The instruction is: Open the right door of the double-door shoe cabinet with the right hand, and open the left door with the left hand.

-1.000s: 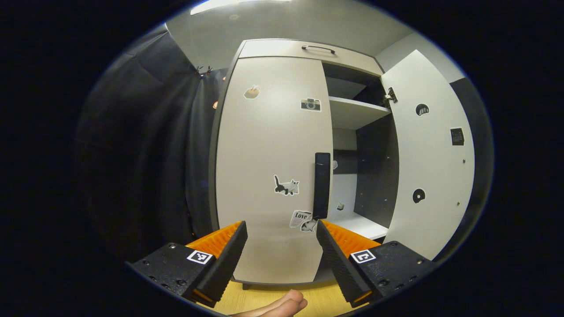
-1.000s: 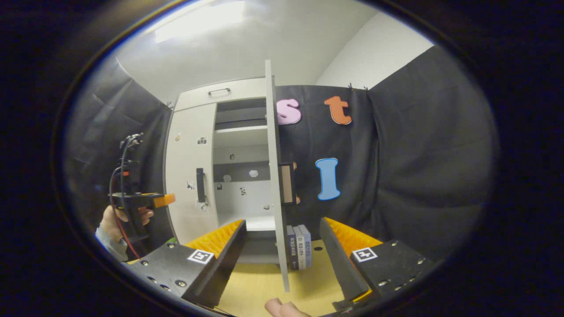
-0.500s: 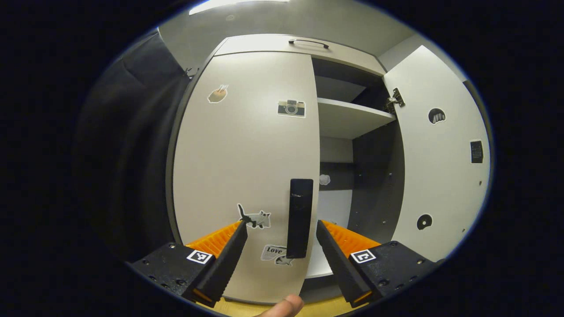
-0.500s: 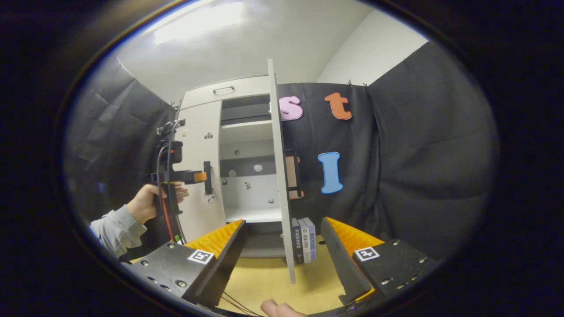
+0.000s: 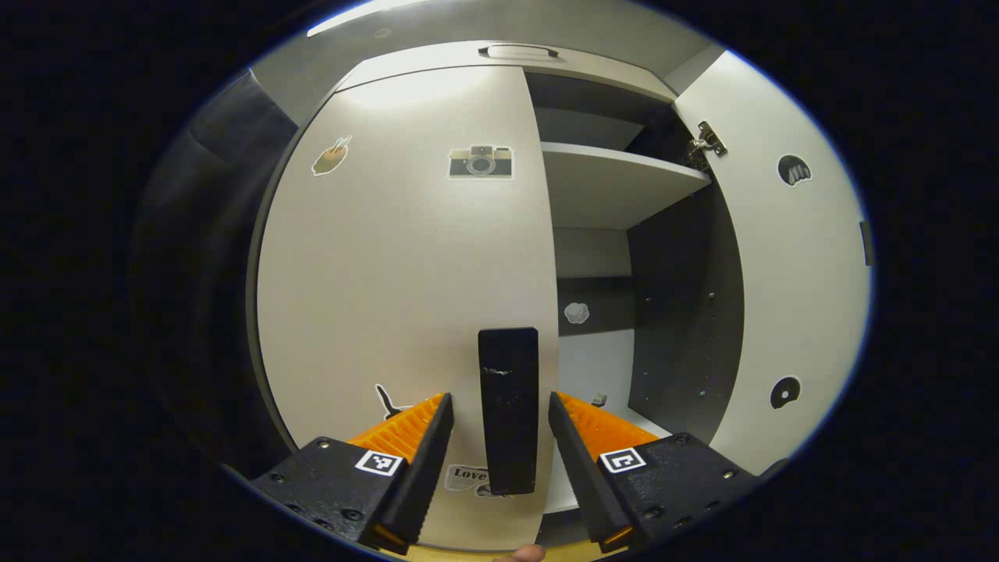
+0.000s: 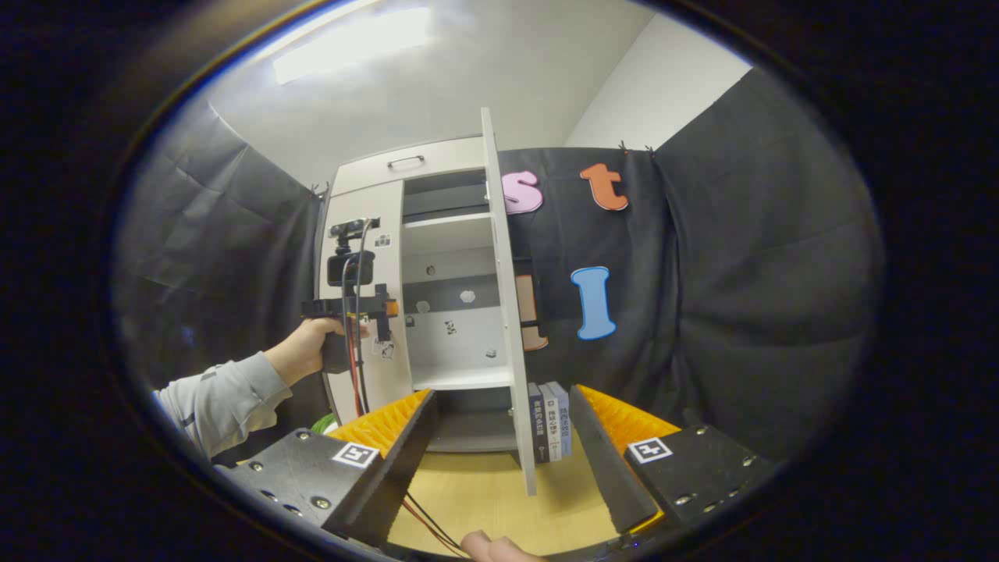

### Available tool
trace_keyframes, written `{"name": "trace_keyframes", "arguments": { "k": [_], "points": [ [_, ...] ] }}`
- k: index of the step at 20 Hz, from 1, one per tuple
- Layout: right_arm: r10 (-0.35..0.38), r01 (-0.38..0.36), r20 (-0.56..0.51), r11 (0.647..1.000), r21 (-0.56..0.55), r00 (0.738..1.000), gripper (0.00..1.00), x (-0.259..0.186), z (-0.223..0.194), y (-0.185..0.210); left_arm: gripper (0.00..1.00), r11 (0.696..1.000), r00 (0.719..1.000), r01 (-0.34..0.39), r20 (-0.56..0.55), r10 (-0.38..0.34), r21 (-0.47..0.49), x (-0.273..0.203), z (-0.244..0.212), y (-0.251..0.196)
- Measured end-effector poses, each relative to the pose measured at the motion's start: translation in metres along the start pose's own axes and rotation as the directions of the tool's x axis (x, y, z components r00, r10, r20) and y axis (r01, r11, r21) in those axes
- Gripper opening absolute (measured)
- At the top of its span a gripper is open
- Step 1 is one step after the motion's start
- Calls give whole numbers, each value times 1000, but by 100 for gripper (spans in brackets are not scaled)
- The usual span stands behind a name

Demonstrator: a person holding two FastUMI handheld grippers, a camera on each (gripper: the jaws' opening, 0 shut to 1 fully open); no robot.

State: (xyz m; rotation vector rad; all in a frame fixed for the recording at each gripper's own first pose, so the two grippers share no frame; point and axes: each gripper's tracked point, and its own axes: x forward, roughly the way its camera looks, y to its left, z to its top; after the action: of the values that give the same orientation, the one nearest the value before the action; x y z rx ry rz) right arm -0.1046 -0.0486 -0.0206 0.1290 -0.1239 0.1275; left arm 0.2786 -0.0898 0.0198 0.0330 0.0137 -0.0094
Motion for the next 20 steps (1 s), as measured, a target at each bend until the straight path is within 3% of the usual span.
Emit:
{"name": "trace_keyframes", "arguments": {
  "k": [3, 4, 5, 6, 7, 14, 20],
  "points": [
    [1, -1, 7, 1000, 9, 1000, 100, -5, -1, -1, 66, 999, 1000, -27, 4, 27, 19, 0, 1, 2],
    [1, -2, 8, 1000, 11, 1000, 100, -4, -3, 3, 55, 999, 1000, -31, 6, 31, 9, 2, 2, 0],
    [1, -1, 8, 1000, 12, 1000, 100, -4, -3, 2, 50, 1000, 1000, -29, 3, 29, 4, 2, 1, -4],
    [1, -1, 9, 1000, 15, 1000, 100, -6, -3, 3, 37, 999, 999, -41, -6, 41, 11, 3, -1, -4],
    [4, -4, 6, 1000, 18, 1000, 100, -9, -4, 4, 34, 999, 999, -45, -6, 45, 10, 2, -1, -3],
    [19, -19, -7, 1000, 13, 1000, 100, -16, -12, 10, 24, 1000, 999, -30, -40, 30, 6, -3, -3, -3],
    [8, -8, -21, 1000, 20, 1000, 100, -13, -17, 11, 24, 1000, 999, -9, -44, 10, 11, -37, -2, 3]
  ]
}}
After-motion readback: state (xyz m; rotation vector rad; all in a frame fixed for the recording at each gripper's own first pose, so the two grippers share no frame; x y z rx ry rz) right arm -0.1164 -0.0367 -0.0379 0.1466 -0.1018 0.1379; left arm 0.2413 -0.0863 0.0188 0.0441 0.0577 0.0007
